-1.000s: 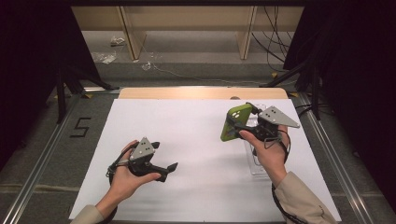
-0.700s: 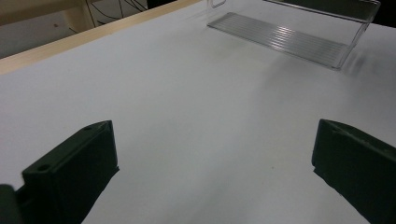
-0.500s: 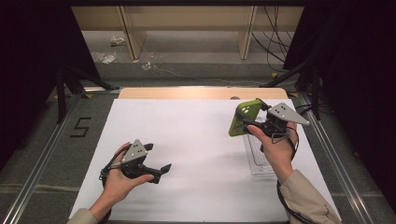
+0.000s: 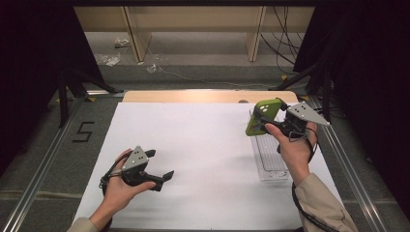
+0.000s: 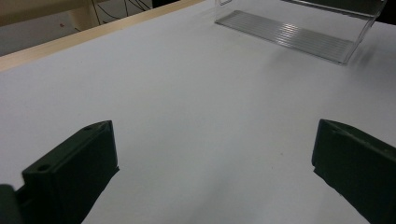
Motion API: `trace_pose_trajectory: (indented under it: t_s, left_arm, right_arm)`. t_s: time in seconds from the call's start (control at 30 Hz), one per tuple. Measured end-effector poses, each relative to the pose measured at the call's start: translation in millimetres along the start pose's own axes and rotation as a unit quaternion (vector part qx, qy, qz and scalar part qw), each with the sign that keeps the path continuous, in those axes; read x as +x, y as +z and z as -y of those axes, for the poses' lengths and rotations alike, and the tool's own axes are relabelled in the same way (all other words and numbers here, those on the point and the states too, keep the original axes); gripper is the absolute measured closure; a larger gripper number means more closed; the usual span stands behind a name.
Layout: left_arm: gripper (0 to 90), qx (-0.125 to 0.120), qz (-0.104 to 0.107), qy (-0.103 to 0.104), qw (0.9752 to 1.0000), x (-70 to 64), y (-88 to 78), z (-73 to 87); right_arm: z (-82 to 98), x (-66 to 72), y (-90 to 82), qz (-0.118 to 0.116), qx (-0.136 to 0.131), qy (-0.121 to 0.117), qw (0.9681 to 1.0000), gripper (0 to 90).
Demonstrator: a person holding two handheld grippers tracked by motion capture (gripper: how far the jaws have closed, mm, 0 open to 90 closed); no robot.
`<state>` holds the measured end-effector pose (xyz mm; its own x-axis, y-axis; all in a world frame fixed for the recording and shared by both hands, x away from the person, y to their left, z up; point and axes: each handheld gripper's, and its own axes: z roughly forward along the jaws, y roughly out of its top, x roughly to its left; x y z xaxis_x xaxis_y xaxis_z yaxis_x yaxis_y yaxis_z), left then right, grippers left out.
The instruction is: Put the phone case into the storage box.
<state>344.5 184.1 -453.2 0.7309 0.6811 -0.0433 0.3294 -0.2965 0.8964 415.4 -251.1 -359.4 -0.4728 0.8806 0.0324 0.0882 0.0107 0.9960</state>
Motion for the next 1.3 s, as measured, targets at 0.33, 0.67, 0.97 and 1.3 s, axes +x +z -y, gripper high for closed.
trace_pose_trajectory:
  t_s: [0.33, 0.67, 0.97, 1.3]
  left_arm:
    - [0.0, 0.000, -0.003, 0.002, 1.0000, 0.8, -0.8, 1.8]
    - [0.0, -0.001, -0.004, 0.002, 1.0000, 0.8, -1.3, 4.0]
    - [0.0, -0.002, -0.004, 0.002, 1.0000, 0.9, -0.9, 4.5]
    - [0.0, -0.002, -0.005, 0.001, 1.0000, 1.5, -0.6, 4.9]
  right_arm:
    - [-0.3, -13.2, -0.1, 0.020, 0.002, 0.004, 0.9998, 18.1]
    - [0.0, -23.8, 2.6, 0.039, 0.006, 0.004, 0.9992, 18.1]
    - [0.4, -30.3, 7.2, 0.047, 0.008, 0.003, 0.9989, 18.1]
    - [0.6, -35.4, 11.0, 0.055, 0.011, 0.001, 0.9984, 18.1]
